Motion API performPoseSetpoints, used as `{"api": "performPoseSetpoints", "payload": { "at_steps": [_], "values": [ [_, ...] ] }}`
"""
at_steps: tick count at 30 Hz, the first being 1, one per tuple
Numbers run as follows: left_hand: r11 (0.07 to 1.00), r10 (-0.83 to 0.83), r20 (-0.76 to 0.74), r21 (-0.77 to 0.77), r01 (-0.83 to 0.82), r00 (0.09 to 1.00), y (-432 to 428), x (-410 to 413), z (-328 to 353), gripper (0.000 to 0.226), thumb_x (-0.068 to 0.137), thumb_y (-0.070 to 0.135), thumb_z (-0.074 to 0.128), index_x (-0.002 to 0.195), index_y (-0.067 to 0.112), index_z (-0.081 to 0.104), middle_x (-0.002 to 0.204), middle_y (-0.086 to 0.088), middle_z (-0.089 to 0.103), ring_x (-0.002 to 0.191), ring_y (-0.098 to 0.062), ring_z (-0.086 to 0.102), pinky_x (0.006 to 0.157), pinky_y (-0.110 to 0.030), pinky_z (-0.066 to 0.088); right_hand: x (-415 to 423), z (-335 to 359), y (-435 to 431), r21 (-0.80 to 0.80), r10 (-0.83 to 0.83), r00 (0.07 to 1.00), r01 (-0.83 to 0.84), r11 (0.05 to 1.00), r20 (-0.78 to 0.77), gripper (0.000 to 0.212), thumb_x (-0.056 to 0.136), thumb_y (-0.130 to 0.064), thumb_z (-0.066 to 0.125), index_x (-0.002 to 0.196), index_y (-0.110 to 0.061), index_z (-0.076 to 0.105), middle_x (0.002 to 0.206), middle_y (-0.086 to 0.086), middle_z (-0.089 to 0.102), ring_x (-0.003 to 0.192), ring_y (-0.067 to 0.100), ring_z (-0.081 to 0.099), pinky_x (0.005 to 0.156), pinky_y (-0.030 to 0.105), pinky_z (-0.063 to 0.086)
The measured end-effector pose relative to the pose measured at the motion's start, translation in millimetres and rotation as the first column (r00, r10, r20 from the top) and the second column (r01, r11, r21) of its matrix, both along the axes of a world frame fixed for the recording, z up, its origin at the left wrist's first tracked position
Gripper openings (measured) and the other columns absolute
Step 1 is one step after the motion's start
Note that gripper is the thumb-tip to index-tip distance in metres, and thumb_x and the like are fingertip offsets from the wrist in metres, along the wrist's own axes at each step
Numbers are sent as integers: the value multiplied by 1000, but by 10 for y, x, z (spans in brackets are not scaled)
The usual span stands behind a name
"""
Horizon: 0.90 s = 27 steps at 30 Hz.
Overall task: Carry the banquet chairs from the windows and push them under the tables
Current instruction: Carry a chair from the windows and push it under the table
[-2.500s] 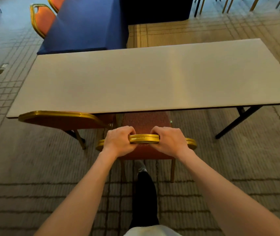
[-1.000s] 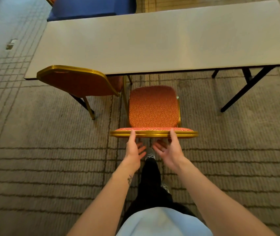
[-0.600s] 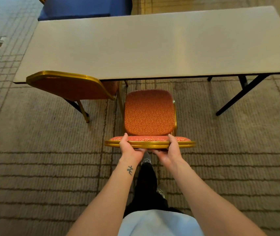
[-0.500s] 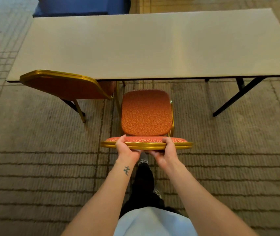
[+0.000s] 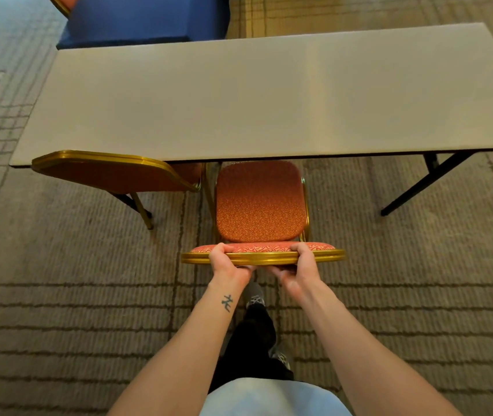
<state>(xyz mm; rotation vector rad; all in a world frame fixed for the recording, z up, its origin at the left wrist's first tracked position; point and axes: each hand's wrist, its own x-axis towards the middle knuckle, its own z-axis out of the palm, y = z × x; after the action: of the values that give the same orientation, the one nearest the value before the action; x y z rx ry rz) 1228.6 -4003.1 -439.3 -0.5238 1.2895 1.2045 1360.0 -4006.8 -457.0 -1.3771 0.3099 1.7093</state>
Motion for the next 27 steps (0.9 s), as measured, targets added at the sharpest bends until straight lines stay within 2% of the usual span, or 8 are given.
{"api": "performPoseSetpoints", "payload": {
  "at_steps": [3, 5, 10, 14, 20, 24, 27],
  "values": [
    [1000, 4, 13, 6, -4, 1000, 244, -66, -14, 44, 90, 15, 47, 130, -2, 52, 130, -30, 58, 113, -50, 60, 103, -69, 45, -49, -4, 231, 11, 5, 1000, -5, 1000, -2, 47, 87, -10, 59, 131, 1, 49, 127, 29, 61, 113, 46, 64, 79, 66, 58],
    [1000, 5, 16, 7, -5, 1000, 404, -128, -21, 47, 89, 15, 47, 132, -4, 50, 131, -32, 57, 115, -52, 58, 103, -70, 44, -112, -32, 418, 16, -11, 1000, 11, 1000, -23, 49, 86, -10, 60, 132, 0, 49, 129, 30, 60, 113, 47, 63, 83, 69, 55],
    [999, 13, 8, 30, -13, 1000, 815, -209, -61, 31, 92, 17, 48, 117, 0, 53, 131, -30, 57, 116, -50, 58, 104, -70, 43, -217, -119, 838, -3, -23, 1000, 23, 1000, -5, 49, 84, -11, 61, 131, -2, 50, 125, 29, 61, 110, 47, 64, 88, 70, 53],
    [999, 11, 18, 42, -12, 1000, 1067, -250, -92, 27, 93, 19, 48, 110, -1, 53, 132, -30, 57, 118, -51, 57, 106, -70, 41, -271, -146, 1079, 6, -29, 1000, 29, 1000, -12, 46, 85, -12, 61, 129, -3, 50, 123, 29, 62, 110, 46, 64, 88, 70, 53],
    [998, 7, 22, 56, -8, 1000, 1475, -304, -109, 42, 89, 16, 50, 126, -4, 54, 133, -31, 56, 118, -52, 57, 106, -71, 41, -284, -127, 1490, 31, -18, 999, 19, 999, -40, 43, 88, -12, 60, 129, -3, 50, 125, 29, 60, 111, 47, 62, 86, 73, 52],
    [996, 30, 48, 88, -34, 998, 1746, -344, -95, 22, 89, 13, 47, 106, 2, 54, 136, -30, 55, 121, -52, 55, 107, -73, 38, -322, -149, 1777, 21, -28, 999, 29, 999, -46, 47, 87, -13, 61, 131, -4, 49, 125, 29, 61, 110, 48, 63, 87, 73, 52],
    [994, 19, 61, 108, -25, 998, 1947, -365, -79, 28, 88, 13, 47, 114, 3, 52, 136, -29, 54, 119, -52, 55, 105, -74, 39, -347, -139, 1965, 21, -28, 998, 29, 999, -57, 45, 87, -12, 61, 130, -4, 49, 124, 29, 61, 109, 47, 63, 88, 74, 51]
  ]
}}
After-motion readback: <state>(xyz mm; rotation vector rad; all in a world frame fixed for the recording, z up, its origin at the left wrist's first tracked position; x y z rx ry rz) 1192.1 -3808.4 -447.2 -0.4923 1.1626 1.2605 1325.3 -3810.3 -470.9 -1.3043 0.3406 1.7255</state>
